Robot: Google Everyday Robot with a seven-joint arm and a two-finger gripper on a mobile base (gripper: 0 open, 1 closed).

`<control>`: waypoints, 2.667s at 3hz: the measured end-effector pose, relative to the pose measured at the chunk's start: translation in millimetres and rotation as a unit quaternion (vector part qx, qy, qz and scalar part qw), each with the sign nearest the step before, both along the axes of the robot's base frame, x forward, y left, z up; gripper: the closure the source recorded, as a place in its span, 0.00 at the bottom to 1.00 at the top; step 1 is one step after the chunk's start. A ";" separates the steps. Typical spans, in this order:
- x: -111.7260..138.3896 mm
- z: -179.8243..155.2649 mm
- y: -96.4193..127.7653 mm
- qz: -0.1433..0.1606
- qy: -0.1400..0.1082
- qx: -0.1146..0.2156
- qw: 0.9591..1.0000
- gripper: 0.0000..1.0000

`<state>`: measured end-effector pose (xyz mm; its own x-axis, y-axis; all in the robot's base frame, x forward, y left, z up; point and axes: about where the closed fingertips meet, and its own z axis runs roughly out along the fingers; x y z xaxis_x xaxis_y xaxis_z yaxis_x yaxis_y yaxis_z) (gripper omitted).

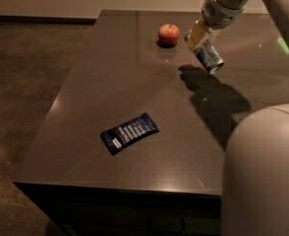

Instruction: Place redbull can upright

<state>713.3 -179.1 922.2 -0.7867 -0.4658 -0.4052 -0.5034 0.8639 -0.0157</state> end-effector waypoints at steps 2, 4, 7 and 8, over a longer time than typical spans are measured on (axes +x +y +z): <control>-29.5 23.6 39.6 0.116 -0.126 0.054 0.984 1.00; -48.2 23.5 61.0 0.168 -0.255 0.127 0.944 1.00; -45.0 29.7 61.2 0.147 -0.398 0.233 0.875 1.00; -47.1 22.9 59.3 0.148 -0.425 0.256 0.856 1.00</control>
Offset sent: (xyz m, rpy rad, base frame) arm -0.0500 0.0623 0.0401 0.2044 -0.5013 0.3503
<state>666.2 -119.8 945.2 0.0143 -0.1841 -0.9828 -0.6956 0.7042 -0.1420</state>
